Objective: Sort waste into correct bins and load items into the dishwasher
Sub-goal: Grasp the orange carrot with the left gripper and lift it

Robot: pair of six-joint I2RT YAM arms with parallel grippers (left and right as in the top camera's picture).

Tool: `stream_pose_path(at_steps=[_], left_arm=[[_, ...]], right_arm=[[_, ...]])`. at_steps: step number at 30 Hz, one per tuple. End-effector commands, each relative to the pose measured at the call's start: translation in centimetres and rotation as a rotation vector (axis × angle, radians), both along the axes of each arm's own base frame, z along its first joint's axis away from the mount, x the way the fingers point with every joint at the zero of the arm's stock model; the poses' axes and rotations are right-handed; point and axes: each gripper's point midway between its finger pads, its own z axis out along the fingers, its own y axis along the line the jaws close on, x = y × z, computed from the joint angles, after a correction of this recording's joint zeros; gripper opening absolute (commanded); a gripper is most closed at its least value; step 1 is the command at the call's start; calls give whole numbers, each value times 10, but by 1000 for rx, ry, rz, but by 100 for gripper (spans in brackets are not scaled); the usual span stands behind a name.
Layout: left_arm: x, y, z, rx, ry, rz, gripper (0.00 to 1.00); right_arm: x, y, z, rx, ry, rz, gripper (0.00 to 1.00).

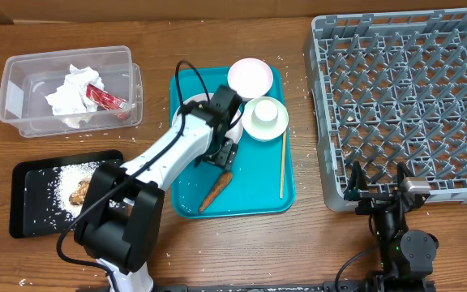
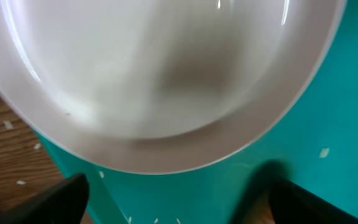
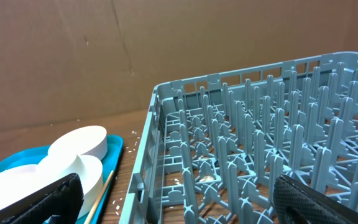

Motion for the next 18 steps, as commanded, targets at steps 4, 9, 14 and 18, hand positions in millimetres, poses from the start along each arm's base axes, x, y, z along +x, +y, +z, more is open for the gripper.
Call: stream_pose_path(at_steps=[4, 9, 14, 18], left_arm=[[15, -33, 68, -154, -37, 26, 98], [-30, -48, 72, -261, 168, 12, 97], [-79, -38, 41, -200, 352, 15, 97], [-101, -36, 7, -161, 387, -18, 98]], right_arm=[[0, 0, -2, -7, -4, -3, 100], [0, 0, -2, -7, -4, -3, 100], [0, 0, -2, -7, -4, -3, 100], [0, 0, -2, -7, -4, -3, 100]])
